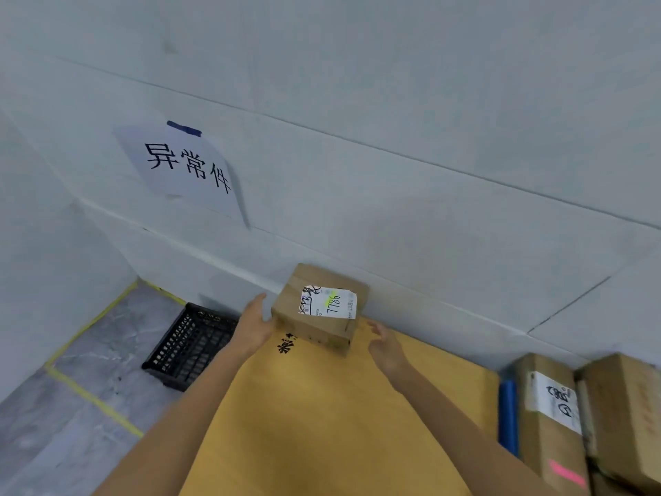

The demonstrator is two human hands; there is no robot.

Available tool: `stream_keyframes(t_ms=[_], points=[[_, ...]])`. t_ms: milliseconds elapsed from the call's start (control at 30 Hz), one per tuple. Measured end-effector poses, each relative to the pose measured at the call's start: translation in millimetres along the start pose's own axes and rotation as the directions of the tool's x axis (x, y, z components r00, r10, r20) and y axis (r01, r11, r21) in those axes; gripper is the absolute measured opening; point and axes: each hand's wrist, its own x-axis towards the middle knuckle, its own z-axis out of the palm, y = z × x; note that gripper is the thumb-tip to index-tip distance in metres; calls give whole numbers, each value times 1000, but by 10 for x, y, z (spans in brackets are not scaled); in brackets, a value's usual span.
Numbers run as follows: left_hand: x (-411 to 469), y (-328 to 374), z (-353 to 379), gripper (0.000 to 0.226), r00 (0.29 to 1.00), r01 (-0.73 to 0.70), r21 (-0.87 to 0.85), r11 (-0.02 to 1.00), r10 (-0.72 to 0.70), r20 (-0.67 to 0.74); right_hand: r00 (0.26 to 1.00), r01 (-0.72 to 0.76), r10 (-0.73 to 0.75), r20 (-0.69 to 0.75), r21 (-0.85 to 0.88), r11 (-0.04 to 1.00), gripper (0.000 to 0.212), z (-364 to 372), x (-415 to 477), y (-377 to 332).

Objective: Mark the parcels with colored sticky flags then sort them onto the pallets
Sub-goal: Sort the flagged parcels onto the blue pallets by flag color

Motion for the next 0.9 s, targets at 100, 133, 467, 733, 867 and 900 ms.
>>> stream_keyframes(t_ms=[100,133,467,733,867,900], points=[[197,16,143,55,996,-87,-23,996,87,17,997,-43,40,58,38,998,68,109,224,-12],[246,25,179,51,993,-119,-48,992,120,9,994,-82,74,80,93,992,71,143,292,9],[97,-383,304,28,1000,-3,-2,1000,3,5,966,-257,229,116,424,868,51,57,-68,562],[-267,-372,568,62,974,-34,-18,999,37,225,827,-562,495,266,400,724,60,124,-903,905],[-557,-272,796,52,943,-95,163,982,36,332,889,-454,396,229,551,701,49,234,-1164,800],[-643,-226,807,49,953,-113,157,981,62,297,914,-399,359,189,574,715,44,188,-1213,755]])
